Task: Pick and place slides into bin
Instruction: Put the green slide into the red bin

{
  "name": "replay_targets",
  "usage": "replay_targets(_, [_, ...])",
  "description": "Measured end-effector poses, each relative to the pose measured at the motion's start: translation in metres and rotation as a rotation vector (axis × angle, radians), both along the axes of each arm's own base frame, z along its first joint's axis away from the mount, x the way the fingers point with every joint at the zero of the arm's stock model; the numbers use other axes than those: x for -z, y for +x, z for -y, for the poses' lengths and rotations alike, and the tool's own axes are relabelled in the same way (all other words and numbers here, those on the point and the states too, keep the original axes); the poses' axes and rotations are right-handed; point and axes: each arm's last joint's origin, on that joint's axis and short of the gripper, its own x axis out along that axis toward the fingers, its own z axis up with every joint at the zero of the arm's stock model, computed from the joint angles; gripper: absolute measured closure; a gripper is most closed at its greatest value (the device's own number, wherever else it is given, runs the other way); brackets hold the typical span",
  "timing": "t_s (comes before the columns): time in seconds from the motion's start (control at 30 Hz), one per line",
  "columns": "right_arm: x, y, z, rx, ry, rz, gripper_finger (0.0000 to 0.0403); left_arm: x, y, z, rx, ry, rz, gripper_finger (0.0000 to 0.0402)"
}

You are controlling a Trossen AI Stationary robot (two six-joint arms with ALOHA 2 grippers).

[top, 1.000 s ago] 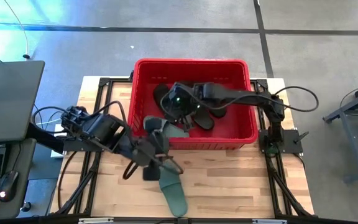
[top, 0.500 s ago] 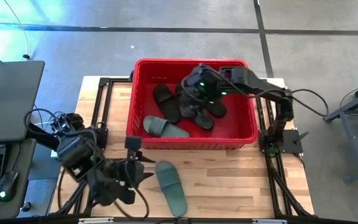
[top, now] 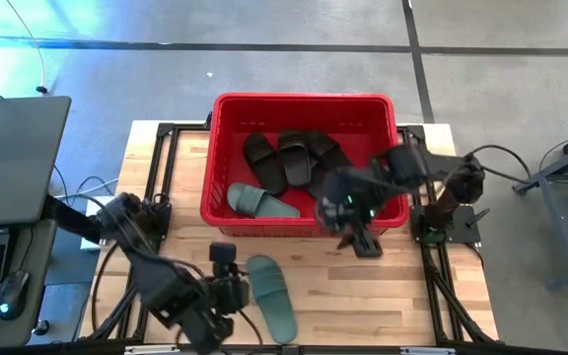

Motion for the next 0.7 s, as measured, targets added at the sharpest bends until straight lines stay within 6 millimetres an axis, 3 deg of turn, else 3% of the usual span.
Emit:
replay_targets(0.17, [0.001, -0.011, -0.038, -0.011, -0.054, -0.003, 0.0237, 0.046, 0.021, 0.020, -0.026, -0.084, -0.073, 0.0243])
replay_targets(0.37, [0.001, -0.024, -0.069, -0.006, -0.187, 0.062, 0.0247, 0.093, 0.044, 0.038, -0.020, -0.091, -0.130, 0.0243])
replay_targets(0.53, [0.001, -0.032, -0.084, 0.045, -0.210, 0.077, 0.0249, 0.123, 0.060, 0.040, -0.065, -0.076, -0.163, 0.0243])
replay_targets(0.7, [0.001, -0.038, -0.094, 0.097, -0.216, 0.081, 0.0248, 0.142, 0.079, 0.030, -0.118, -0.079, -0.169, 0.0243])
